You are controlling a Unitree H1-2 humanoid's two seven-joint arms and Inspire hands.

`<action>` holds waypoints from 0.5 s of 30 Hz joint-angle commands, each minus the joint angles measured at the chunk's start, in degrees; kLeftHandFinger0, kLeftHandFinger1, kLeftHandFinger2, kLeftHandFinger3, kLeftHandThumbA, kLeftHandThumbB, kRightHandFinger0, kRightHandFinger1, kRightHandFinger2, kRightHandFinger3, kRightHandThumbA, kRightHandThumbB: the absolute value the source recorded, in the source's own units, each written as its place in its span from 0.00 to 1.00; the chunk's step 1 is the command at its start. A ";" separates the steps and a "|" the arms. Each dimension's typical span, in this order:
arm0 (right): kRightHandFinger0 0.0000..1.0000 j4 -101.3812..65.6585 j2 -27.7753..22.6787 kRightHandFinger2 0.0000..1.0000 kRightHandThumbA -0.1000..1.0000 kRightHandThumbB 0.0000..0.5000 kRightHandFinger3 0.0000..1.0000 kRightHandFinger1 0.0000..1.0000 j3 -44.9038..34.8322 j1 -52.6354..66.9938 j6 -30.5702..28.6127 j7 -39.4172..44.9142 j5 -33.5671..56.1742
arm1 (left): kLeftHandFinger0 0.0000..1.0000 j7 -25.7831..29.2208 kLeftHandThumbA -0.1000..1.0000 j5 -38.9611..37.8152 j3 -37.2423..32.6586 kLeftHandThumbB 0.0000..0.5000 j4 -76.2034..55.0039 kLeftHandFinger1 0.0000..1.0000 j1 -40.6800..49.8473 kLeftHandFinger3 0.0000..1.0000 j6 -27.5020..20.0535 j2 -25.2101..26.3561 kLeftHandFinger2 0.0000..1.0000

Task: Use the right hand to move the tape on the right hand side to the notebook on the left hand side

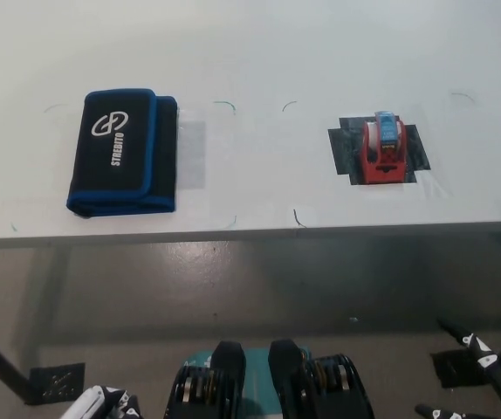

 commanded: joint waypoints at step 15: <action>1.00 -4.15 0.29 1.00 0.80 0.37 1.00 1.00 -9.00 -12.35 2.16 -0.55 3.72 | 0.40 -1.74 0.42 0.19 0.27 0.03 -1.14 0.39 -0.34 0.56 0.12 -0.44 0.45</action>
